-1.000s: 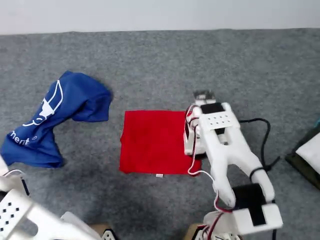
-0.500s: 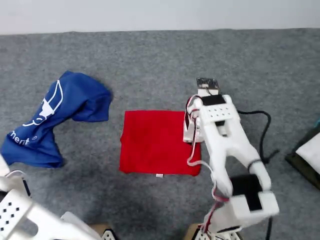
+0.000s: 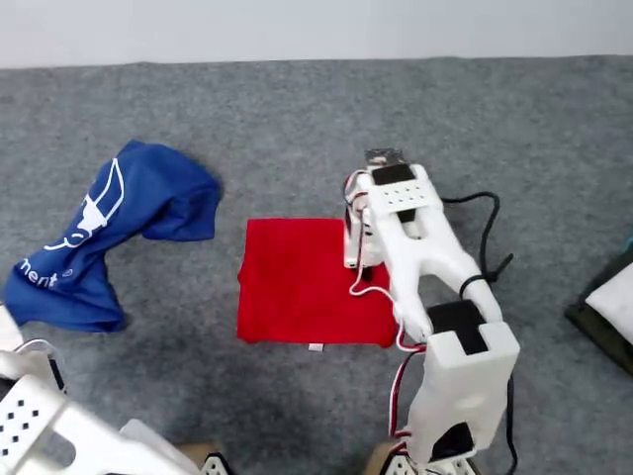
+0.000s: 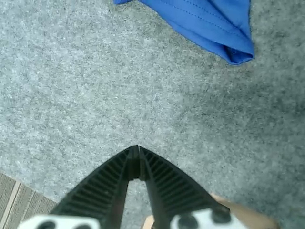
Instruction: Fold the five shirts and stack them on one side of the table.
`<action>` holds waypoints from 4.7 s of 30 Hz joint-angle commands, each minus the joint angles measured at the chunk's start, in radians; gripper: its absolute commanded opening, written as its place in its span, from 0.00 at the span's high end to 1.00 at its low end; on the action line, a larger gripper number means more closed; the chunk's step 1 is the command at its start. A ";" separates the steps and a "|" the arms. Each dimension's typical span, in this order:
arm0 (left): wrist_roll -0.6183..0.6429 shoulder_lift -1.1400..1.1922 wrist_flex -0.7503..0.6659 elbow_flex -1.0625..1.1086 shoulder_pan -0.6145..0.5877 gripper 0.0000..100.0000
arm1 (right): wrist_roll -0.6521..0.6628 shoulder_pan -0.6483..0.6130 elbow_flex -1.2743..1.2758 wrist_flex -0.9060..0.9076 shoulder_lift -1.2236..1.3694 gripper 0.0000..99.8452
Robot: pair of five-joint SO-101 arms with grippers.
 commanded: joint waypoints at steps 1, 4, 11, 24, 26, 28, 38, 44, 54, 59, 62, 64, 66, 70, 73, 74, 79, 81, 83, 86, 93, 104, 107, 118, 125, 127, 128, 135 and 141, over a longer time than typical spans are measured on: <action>0.003 -0.012 -0.017 -0.010 0.005 1.00 | -0.011 -0.028 -0.061 0.031 -0.013 0.79; 0.003 -0.012 -0.031 -0.004 0.005 1.00 | -0.011 -0.028 -0.074 0.051 -0.010 0.79; 0.003 -0.012 -0.054 -0.001 0.006 1.00 | -0.011 -0.021 -0.074 0.050 -0.004 0.79; 0.003 -0.012 -0.068 -0.002 0.006 1.00 | -0.011 -0.021 -0.008 -0.064 0.091 0.79; 0.003 -0.012 -0.068 -0.002 0.006 1.00 | -0.011 -0.021 -0.008 -0.064 0.128 0.79; 0.003 -0.012 -0.068 -0.002 0.006 1.00 | -0.011 -0.021 -0.008 -0.059 0.153 0.79; 0.003 -0.011 -0.068 -0.002 0.006 1.00 | -0.005 -0.021 -0.008 -0.054 0.162 0.99; 0.003 -0.011 -0.068 -0.002 0.006 1.00 | -0.002 0.025 -0.008 -0.031 0.159 0.99; 0.003 -0.011 -0.103 -0.001 0.006 1.00 | 0.301 0.217 -0.018 -0.107 0.053 0.99; 0.003 -0.012 -0.104 -0.010 0.006 1.00 | 0.565 0.231 -0.078 -0.143 0.051 0.99; 0.003 -0.012 -0.104 -0.010 0.006 1.00 | 0.713 0.229 -0.107 -0.185 0.051 0.99; 0.003 -0.012 -0.103 -0.010 0.006 1.00 | 0.789 0.229 -0.123 -0.222 0.051 0.99; 0.003 -0.012 -0.103 -0.008 0.002 1.00 | 0.870 0.229 -0.137 -0.265 0.051 0.99; 0.003 -0.012 -0.100 -0.008 -0.002 1.00 | 1.057 0.228 -0.141 -0.387 0.051 0.99; 0.003 -0.012 -0.074 -0.010 -0.002 1.00 | 1.143 0.220 -0.143 -0.478 0.051 0.99; 0.003 -0.012 -0.068 -0.008 -0.002 1.00 | 1.160 0.211 -0.143 -0.503 0.050 0.99; 0.003 -0.012 -0.069 -0.008 -0.002 1.00 | 1.175 0.179 -0.141 -0.530 0.045 0.99; 0.002 -0.012 -0.072 -0.010 0.000 1.00 | 1.171 0.176 -0.141 -0.524 0.039 0.98; 0.002 -0.012 -0.072 -0.010 0.002 1.00 | 1.132 0.179 -0.143 -0.498 0.019 0.93; 0.002 -0.012 -0.072 -0.010 0.005 1.00 | 0.996 0.186 -0.143 -0.469 -0.031 0.81; 0.002 -0.012 -0.074 -0.010 0.005 1.00 | 0.655 0.213 -0.140 -0.453 -0.186 0.74; 0.002 -0.012 -0.074 -0.010 0.006 1.00 | -0.138 0.208 -0.115 -0.177 -0.360 0.74; 0.002 -0.012 -0.074 -0.010 0.006 1.00 | -0.276 0.205 -0.083 -0.097 -0.358 0.74; 0.002 -0.012 -0.074 -0.002 0.006 1.00 | -0.423 0.127 0.170 -0.222 -0.357 0.73; 0.002 -0.012 -0.071 -0.002 0.006 1.00 | -0.423 0.120 0.288 -0.363 -0.357 0.64; 0.002 -0.012 -0.069 -0.002 0.006 1.00 | -0.423 0.117 0.305 -0.390 -0.357 0.64; 0.002 -0.012 -0.068 -0.002 0.006 1.00 | -0.423 0.113 0.313 -0.404 -0.357 0.64; 0.002 -0.012 -0.068 -0.002 0.006 1.00 | -0.425 0.074 0.345 -0.499 -0.338 0.64; 0.002 -0.012 -0.068 -0.001 0.003 1.00 | -0.450 0.082 0.310 -0.521 -0.232 0.64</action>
